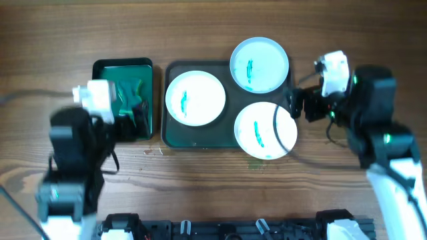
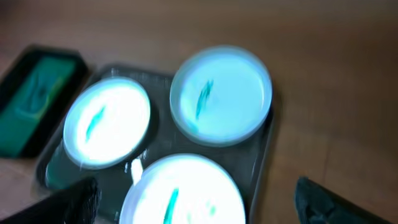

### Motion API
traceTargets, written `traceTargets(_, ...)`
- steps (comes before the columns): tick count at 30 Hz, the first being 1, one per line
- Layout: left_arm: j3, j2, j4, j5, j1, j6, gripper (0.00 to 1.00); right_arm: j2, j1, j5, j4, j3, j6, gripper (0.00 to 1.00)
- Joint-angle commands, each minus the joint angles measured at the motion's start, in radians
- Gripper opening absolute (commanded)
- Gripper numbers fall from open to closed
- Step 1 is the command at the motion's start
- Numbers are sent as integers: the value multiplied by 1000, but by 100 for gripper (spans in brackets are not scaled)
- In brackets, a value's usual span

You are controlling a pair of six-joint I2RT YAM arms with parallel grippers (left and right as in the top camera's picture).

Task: Clean dirty plates on tray and stack at the side
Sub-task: 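Reach left gripper to the sponge and right gripper to the left plate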

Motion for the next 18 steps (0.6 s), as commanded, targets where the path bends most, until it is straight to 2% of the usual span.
traceTargets(1,268,242,-230,21,7,-37,100,169,4,-42,-187,212,-23,100)
traceTargets(4,374,383,-343,64,7,-37,100,238,4,-113,-223,261,-4,100)
traceTargets(8,377,504,-372,119,7,-37,100,299,4,-158,-200,261,193,100)
traceTargets(10,377,557,-386,119,7,-37,100,320,4,-182,-183,260,207,99)
traceTargets(12,377,608,-383,122,7,-37,100,350,5,-207,-163,260,222,91)
traceTargets(18,377,684,-347,155,9,-37,100,483,80,-167,-125,261,308,81)
